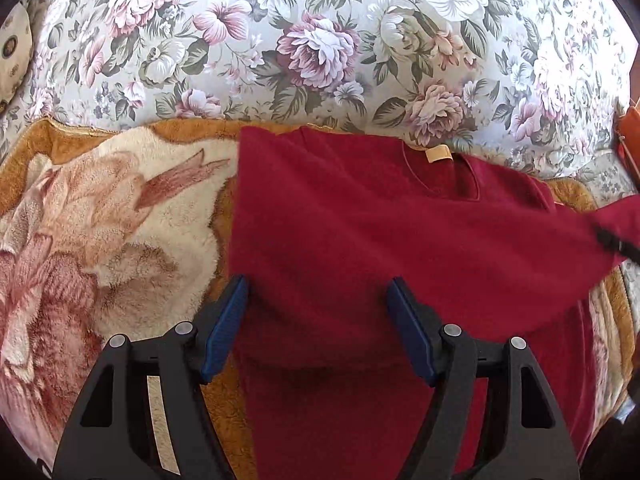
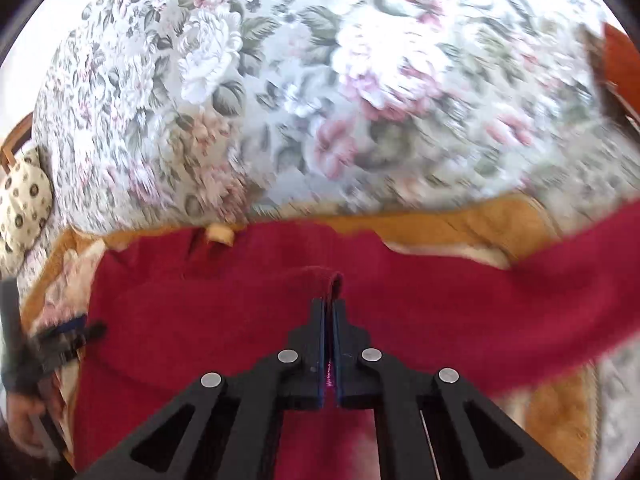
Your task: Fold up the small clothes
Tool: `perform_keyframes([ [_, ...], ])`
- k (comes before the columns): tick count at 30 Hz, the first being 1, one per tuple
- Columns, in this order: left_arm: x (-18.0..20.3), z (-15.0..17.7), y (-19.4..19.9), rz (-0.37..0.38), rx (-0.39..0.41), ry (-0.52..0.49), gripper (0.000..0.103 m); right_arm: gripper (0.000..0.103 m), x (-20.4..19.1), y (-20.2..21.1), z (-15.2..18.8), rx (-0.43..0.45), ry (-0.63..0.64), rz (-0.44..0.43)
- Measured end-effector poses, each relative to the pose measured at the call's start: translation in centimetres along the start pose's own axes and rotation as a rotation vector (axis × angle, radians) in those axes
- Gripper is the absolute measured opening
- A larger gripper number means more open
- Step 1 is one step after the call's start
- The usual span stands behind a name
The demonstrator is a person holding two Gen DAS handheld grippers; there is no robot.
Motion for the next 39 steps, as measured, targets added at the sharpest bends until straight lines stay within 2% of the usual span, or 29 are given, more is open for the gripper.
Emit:
perform_keyframes([
  [2,0.2,0.3,-0.3,-0.013,-0.007,-0.016,0.072,0.003,1.1,-1.1,2.5,-0.081,-0.007,0.033],
  [4,0.5,0.7,-0.2,-0.041,0.004,-0.047,0.072,0.004,1.2,-2.2,3.7,-0.133,-0.015,0.020],
  [9,0.3,0.3,0.6,-0.025,0.023,-0.013,0.072,0.018,0.6,-0.1,0.9,0.005,-0.039,0.036],
  [11,0.2,-0.1,0.4,-0.021,0.027,0.005,0.072,0.021,-0.2,-0.1,-0.1,0.028,-0.021,0.015],
  [13,0.2,-0.3,-0.3,-0.033,0.009,0.012,0.072,0.024,-1.8,-1.5,-0.5,0.009,0.016,-0.030],
  [16,0.4,-0.2,-1.0,-0.045,-0.006,0.004,0.072,0.024,-4.7,-4.9,-0.3,-0.068,0.099,-0.123],
  [18,0.6,-0.2,-1.1,-0.055,-0.002,-0.017,0.072,0.025,-5.7,-6.8,0.0,-0.112,0.173,-0.136],
  [21,0.7,-0.4,-1.4,-0.056,-0.002,-0.028,0.072,0.025,-6.5,-7.8,-0.2,-0.076,0.265,-0.145],
  [24,0.5,-0.7,-1.6,-0.048,0.001,-0.005,0.072,0.001,-7.3,-8.0,-0.3,-0.068,0.364,-0.153],
  [28,0.5,-1.1,-1.4,-0.029,0.010,0.041,0.072,0.000,-7.5,-7.9,-1.3,-0.047,0.435,-0.084],
  [31,0.5,-1.3,-1.3,-0.019,0.012,0.062,0.072,0.000,-6.1,-7.6,-3.0,-0.005,0.364,-0.045],
  [32,0.5,-1.3,-1.3,-0.019,0.010,0.062,0.072,0.000,-5.9,-7.6,-3.3,0.003,0.343,-0.058],
  [33,0.5,-1.2,-1.2,-0.019,0.011,0.057,0.072,0.000,-6.3,-7.4,-3.4,0.016,0.329,-0.138],
  [35,0.6,-1.1,-1.1,-0.017,0.013,0.046,0.072,0.004,-7.4,-7.3,-3.2,-0.008,0.307,-0.290],
  [36,0.6,-1.0,-1.2,-0.016,0.013,0.044,0.072,0.017,-8.2,-7.6,-2.9,-0.049,0.324,-0.329],
  [37,0.5,-0.9,-1.2,-0.015,0.013,0.043,0.072,0.039,-8.7,-7.8,-2.6,-0.068,0.362,-0.318],
  [38,0.5,-0.9,-1.1,-0.014,0.014,0.043,0.072,0.046,-9.2,-8.2,-2.4,-0.075,0.414,-0.286],
  [39,0.5,-0.8,-1.1,-0.013,0.015,0.044,0.072,0.047,-9.5,-8.5,-2.4,-0.073,0.448,-0.270],
])
Point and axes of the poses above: each gripper's, at about its wrist camera, not at the fingertips, and y roughly against the way its jaws point, x to its right, z to its underside, the point moved 6 cm from there along -y, roughly the way its jaws point, and after that the axes turned 10 degrees about y, right-handed, at the moved point
